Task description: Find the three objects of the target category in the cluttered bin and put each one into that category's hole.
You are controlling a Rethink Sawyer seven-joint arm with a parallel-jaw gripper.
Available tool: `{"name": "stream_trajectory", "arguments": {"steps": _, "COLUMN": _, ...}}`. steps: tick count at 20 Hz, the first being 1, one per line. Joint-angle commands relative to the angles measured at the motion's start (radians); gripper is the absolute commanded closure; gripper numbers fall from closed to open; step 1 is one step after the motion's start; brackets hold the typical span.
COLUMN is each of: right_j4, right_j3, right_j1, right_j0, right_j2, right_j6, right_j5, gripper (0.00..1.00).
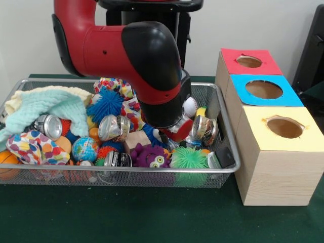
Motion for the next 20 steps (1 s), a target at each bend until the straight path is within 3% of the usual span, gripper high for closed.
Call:
{"name": "stream_trajectory", "arguments": {"steps": 1, "right_j4": -0.136, "right_j3": -0.011, "right_j1": 0.261, "right_j0": 0.004, "right_j2": 0.122, "right_j6": -0.182, "right_j5": -0.164, "gripper": 1.0}}
{"name": "stream_trajectory", "arguments": {"steps": 7, "right_j4": -0.148, "right_j3": -0.032, "right_j1": 0.258, "right_j0": 0.033, "right_j2": 0.093, "right_j6": -0.139, "right_j5": -0.156, "gripper": 1.0}}
{"name": "stream_trajectory", "arguments": {"steps": 19, "right_j4": -0.155, "right_j3": -0.028, "right_j1": 0.261, "right_j0": 0.027, "right_j2": 0.101, "right_j6": -0.127, "right_j5": -0.171, "gripper": 1.0}}
{"name": "stream_trajectory", "arguments": {"steps": 20, "right_j4": -0.153, "right_j3": -0.03, "right_j1": 0.262, "right_j0": 0.029, "right_j2": 0.099, "right_j6": -0.123, "right_j5": -0.162, "gripper": 0.0}}
